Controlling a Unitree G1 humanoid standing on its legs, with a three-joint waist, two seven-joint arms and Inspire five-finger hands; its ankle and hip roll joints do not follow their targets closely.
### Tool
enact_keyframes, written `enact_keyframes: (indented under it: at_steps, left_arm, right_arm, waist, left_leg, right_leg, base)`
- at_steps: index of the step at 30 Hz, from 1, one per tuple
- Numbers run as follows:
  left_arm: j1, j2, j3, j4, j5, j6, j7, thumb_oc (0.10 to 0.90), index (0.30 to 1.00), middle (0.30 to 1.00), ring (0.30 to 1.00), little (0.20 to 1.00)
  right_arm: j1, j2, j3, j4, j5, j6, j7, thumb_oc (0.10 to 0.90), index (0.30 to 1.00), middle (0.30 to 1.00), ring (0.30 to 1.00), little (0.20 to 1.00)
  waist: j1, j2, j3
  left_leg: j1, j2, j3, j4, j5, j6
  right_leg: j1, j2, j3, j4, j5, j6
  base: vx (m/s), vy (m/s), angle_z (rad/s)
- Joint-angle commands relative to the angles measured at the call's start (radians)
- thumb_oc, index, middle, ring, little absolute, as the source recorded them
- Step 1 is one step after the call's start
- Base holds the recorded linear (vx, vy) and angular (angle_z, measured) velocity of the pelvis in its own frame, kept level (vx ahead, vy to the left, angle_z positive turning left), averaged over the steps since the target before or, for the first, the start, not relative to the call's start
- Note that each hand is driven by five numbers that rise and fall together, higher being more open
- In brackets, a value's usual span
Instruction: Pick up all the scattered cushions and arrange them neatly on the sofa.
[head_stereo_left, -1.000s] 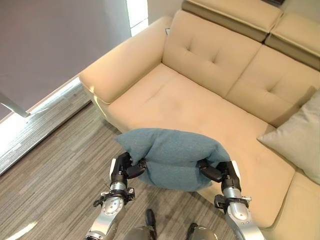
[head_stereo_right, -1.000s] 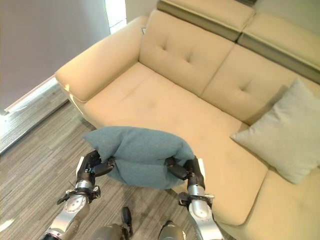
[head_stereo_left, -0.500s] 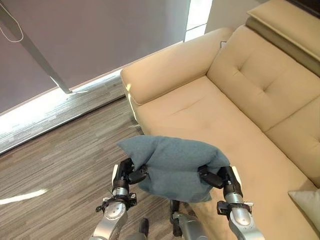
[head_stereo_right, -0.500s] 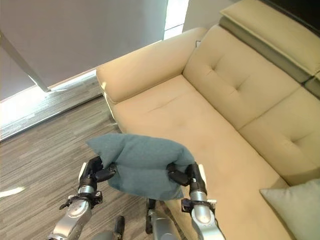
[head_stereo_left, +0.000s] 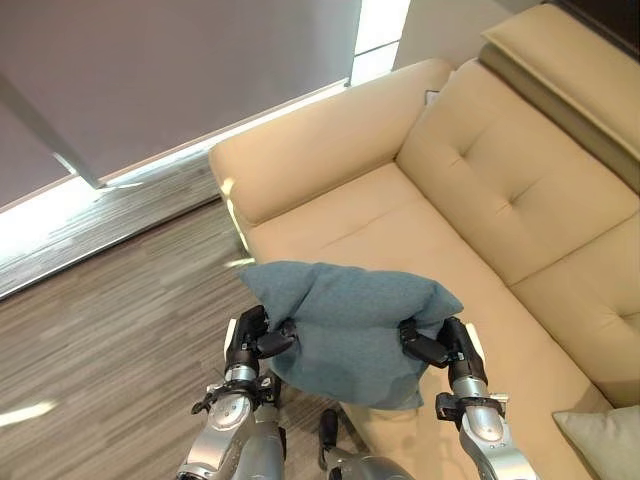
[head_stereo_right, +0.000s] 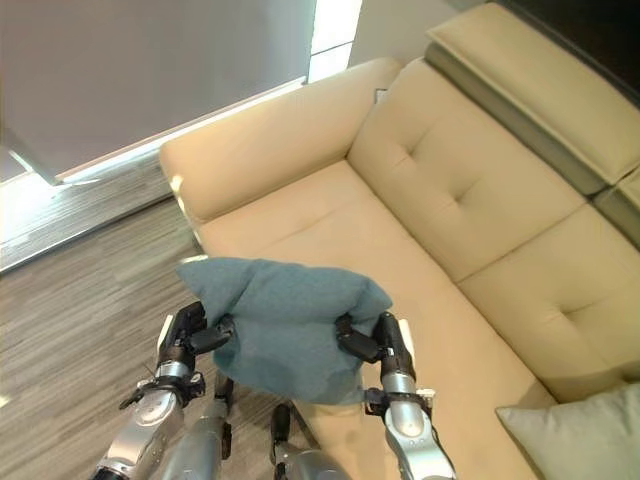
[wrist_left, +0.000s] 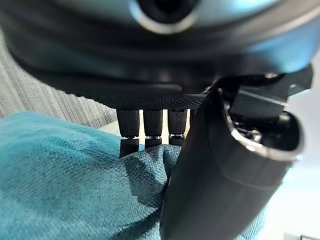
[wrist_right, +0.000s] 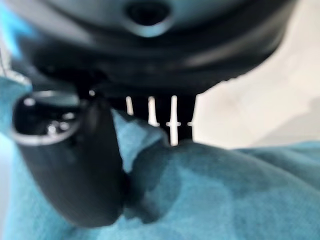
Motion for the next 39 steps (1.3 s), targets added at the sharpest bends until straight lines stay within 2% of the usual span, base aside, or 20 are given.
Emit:
enact_keyframes:
  at_steps: [1,3,6,7,12,15,16,18,19,20,21,23,25,26,27,28,29,30,32,39]
  left_arm:
    - [-0.07,0.023,-0.033,-0.177,0.037,-0.116,-0.052,0.4,0.3,0.3,0.3,0.3]
    - [-0.072,0.032,-0.031,-0.18,0.042,-0.115,-0.052,0.4,0.3,0.3,0.3,0.3]
    - [-0.085,0.053,-0.012,-0.186,0.058,-0.119,-0.04,0.4,0.3,0.3,0.3,0.3]
    - [-0.079,0.057,0.004,-0.183,0.065,-0.122,-0.033,0.4,0.3,0.3,0.3,0.3]
    - [-0.047,0.047,0.019,-0.181,0.048,-0.126,-0.049,0.4,0.3,0.3,0.3,0.3]
    - [-0.04,0.041,0.021,-0.179,0.046,-0.128,-0.061,0.4,0.3,0.3,0.3,0.3]
    - [-0.044,0.033,0.005,-0.178,0.057,-0.126,-0.069,0.4,0.3,0.3,0.3,0.3]
    - [-0.048,0.029,0.004,-0.178,0.056,-0.13,-0.074,0.4,0.3,0.3,0.3,0.3]
    - [-0.056,0.025,-0.014,-0.186,0.06,-0.13,-0.079,0.4,0.3,0.3,0.3,0.3]
    - [-0.057,0.025,-0.014,-0.185,0.06,-0.13,-0.078,0.4,0.3,0.3,0.3,0.3]
    - [-0.066,0.022,-0.02,-0.188,0.058,-0.133,-0.077,0.4,0.3,0.3,0.3,0.3]
    - [-0.071,0.019,-0.023,-0.192,0.056,-0.133,-0.076,0.4,0.3,0.3,0.3,0.3]
    - [-0.086,0.016,-0.03,-0.194,0.051,-0.132,-0.073,0.4,0.3,0.3,0.3,0.3]
    - [-0.087,0.016,-0.03,-0.194,0.051,-0.132,-0.073,0.4,0.3,0.3,0.3,0.3]
    - [-0.089,0.018,-0.033,-0.196,0.05,-0.135,-0.075,0.4,0.3,0.3,0.3,0.3]
    - [-0.102,0.022,-0.035,-0.201,0.048,-0.136,-0.069,0.4,0.3,0.3,0.3,0.3]
    - [-0.112,0.022,-0.041,-0.202,0.045,-0.136,-0.066,0.4,0.3,0.3,0.3,0.3]
    - [-0.113,0.022,-0.041,-0.201,0.045,-0.137,-0.066,0.4,0.3,0.3,0.3,0.3]
    - [-0.117,0.013,-0.05,-0.194,0.042,-0.137,-0.072,0.4,0.3,0.3,0.3,0.3]
    - [-0.12,0.053,-0.028,-0.239,0.066,-0.142,-0.066,0.4,0.3,0.3,0.3,0.3]
  right_arm:
    - [-0.094,0.021,-0.063,-0.14,0.01,-0.143,-0.01,0.4,0.3,0.3,0.3,0.3]
    - [-0.096,0.03,-0.057,-0.144,0.006,-0.14,-0.004,0.4,0.3,0.3,0.3,0.3]
    - [-0.122,0.05,-0.04,-0.148,-0.003,-0.138,0.01,0.4,0.3,0.3,0.3,0.3]
    - [-0.129,0.059,-0.032,-0.147,-0.005,-0.142,0.016,0.4,0.3,0.3,0.3,0.3]
    - [-0.138,0.064,-0.027,-0.135,-0.015,-0.138,0.022,0.4,0.3,0.3,0.3,0.3]
    - [-0.123,0.064,-0.036,-0.145,-0.02,-0.14,0.023,0.4,0.3,0.3,0.3,0.3]
    - [-0.1,0.06,-0.059,-0.155,-0.018,-0.143,0.021,0.4,0.3,0.3,0.3,0.3]
    - [-0.094,0.053,-0.067,-0.158,-0.016,-0.148,0.018,0.4,0.3,0.3,0.3,0.3]
    - [-0.084,0.043,-0.077,-0.167,-0.008,-0.154,0.011,0.4,0.3,0.3,0.3,0.3]
    - [-0.084,0.044,-0.078,-0.168,-0.008,-0.154,0.011,0.4,0.3,0.3,0.3,0.3]
    - [-0.085,0.028,-0.073,-0.166,0.004,-0.155,0.011,0.4,0.3,0.3,0.3,0.3]
    - [-0.085,0.024,-0.071,-0.165,0.008,-0.153,0.012,0.4,0.3,0.3,0.3,0.3]
    - [-0.095,0.013,-0.063,-0.151,0.003,-0.147,0.011,0.4,0.3,0.3,0.3,0.3]
    - [-0.096,0.013,-0.064,-0.151,0.003,-0.147,0.011,0.4,0.3,0.3,0.3,0.3]
    - [-0.097,0.011,-0.063,-0.149,0.006,-0.148,0.013,0.4,0.3,0.3,0.3,0.3]
    - [-0.106,0.005,-0.059,-0.137,0.004,-0.148,0.008,0.4,0.3,0.3,0.3,0.3]
    - [-0.112,0.002,-0.06,-0.137,0.002,-0.146,0.003,0.4,0.3,0.3,0.3,0.3]
    - [-0.113,0.002,-0.06,-0.137,0.002,-0.146,0.003,0.4,0.3,0.3,0.3,0.3]
    - [-0.098,0.001,-0.073,-0.141,-0.004,-0.141,0.007,0.4,0.3,0.3,0.3,0.3]
    - [-0.095,0.024,-0.07,-0.167,0.015,-0.133,0.029,0.4,0.3,0.3,0.3,0.3]
  waist:
    - [0.007,-0.031,-0.111]
    - [0.003,-0.035,-0.119]
    - [0.0,-0.029,-0.111]
    - [0.004,-0.023,-0.106]
    - [0.011,-0.018,-0.111]
    - [0.004,-0.018,-0.109]
    - [-0.012,-0.032,-0.108]
    - [-0.012,-0.035,-0.111]
    - [-0.022,-0.042,-0.116]
    - [-0.023,-0.044,-0.119]
    - [-0.015,-0.039,-0.105]
    - [-0.01,-0.037,-0.099]
    - [0.002,-0.04,-0.108]
    - [0.001,-0.042,-0.11]
    - [0.005,-0.041,-0.115]
    - [0.02,-0.033,-0.116]
    - [0.023,-0.028,-0.114]
    - [0.023,-0.028,-0.112]
    - [0.005,0.005,-0.135]
    - [-0.002,0.014,-0.145]
  left_leg:
    - [0.038,-0.017,0.045,0.068,-0.042,0.014]
    - [0.062,-0.022,0.073,0.071,-0.061,0.031]
    - [0.105,-0.021,0.139,0.061,-0.088,0.068]
    - [0.13,-0.016,0.169,0.049,-0.097,0.075]
    - [0.23,-0.029,0.257,0.0,-0.13,0.072]
    - [0.249,-0.033,0.261,0.021,-0.154,0.071]
    - [0.239,-0.044,0.25,0.079,-0.173,0.067]
    - [0.236,-0.045,0.257,0.099,-0.185,0.064]
    - [0.209,-0.033,0.259,0.2,-0.213,0.046]
    - [0.204,-0.034,0.259,0.202,-0.21,0.046]
    - [0.166,-0.025,0.221,0.319,-0.184,0.013]
    - [0.148,-0.03,0.182,0.333,-0.175,0.002]
    - [0.116,-0.03,0.082,0.234,-0.186,0.001]
    - [0.114,-0.033,0.082,0.228,-0.18,0.001]
    - [0.111,-0.028,0.045,0.183,-0.162,-0.002]
    - [0.08,-0.02,-0.058,0.123,-0.107,-0.016]
    - [0.066,-0.02,-0.097,0.098,-0.086,-0.02]
    - [0.068,-0.02,-0.097,0.095,-0.085,-0.02]
    - [0.135,-0.006,-0.097,-0.004,-0.07,-0.017]
    - [0.211,-0.026,0.013,-0.046,-0.081,0.025]
  right_leg:
    - [-0.03,-0.138,0.025,0.154,-0.14,0.139]
    - [-0.039,-0.154,0.046,0.184,-0.135,0.155]
    - [-0.118,-0.174,0.067,0.34,-0.113,0.19]
    - [-0.154,-0.188,0.025,0.391,-0.094,0.202]
    - [-0.205,-0.213,-0.254,0.277,-0.057,0.183]
    - [-0.175,-0.222,-0.298,0.244,-0.064,0.182]
    - [-0.149,-0.186,-0.214,0.211,-0.067,0.165]
    - [-0.133,-0.185,-0.217,0.188,-0.062,0.163]
    - [-0.102,-0.174,-0.198,0.152,-0.061,0.147]
    - [-0.105,-0.175,-0.198,0.149,-0.058,0.146]
    - [-0.078,-0.161,-0.178,0.13,-0.061,0.128]
    - [-0.071,-0.155,-0.169,0.12,-0.061,0.125]
    - [-0.056,-0.155,-0.13,0.086,-0.055,0.14]
    - [-0.059,-0.158,-0.131,0.085,-0.053,0.14]
    - [-0.058,-0.156,-0.117,0.079,-0.05,0.144]
    - [-0.051,-0.148,-0.079,0.073,-0.053,0.148]
    - [-0.044,-0.145,-0.061,0.073,-0.061,0.147]
    - [-0.043,-0.145,-0.061,0.074,-0.061,0.147]
    - [-0.028,-0.151,-0.047,0.085,-0.083,0.152]
    - [-0.068,-0.2,0.031,0.136,-0.061,0.188]
  base:
    - [0.06,0.077,-0.38]
    - [0.13,0.223,-0.41]
    - [0.1,0.284,-0.79]
    - [0.1,0.242,-1.44]
    - [0.13,0.086,-0.82]
    - [0.1,-0.029,-0.3]
    - [0.14,-0.091,0.03]
    - [0.08,-0.075,0.34]
    - [0.04,-0.07,0.35]
    - [0.06,-0.087,0.19]
    - [0.0,-0.02,-0.1]
    - [0.01,0.034,-0.28]
    - [0.07,0.105,-0.37]
    - [0.09,0.082,-0.46]
    - [0.14,0.127,-0.68]
    - [0.2,0.163,-0.7]
    - [0.15,0.126,-0.68]
    - [0.13,0.157,-0.6]
    - [0.16,0.215,-0.78]
    - [0.11,0.219,-0.67]
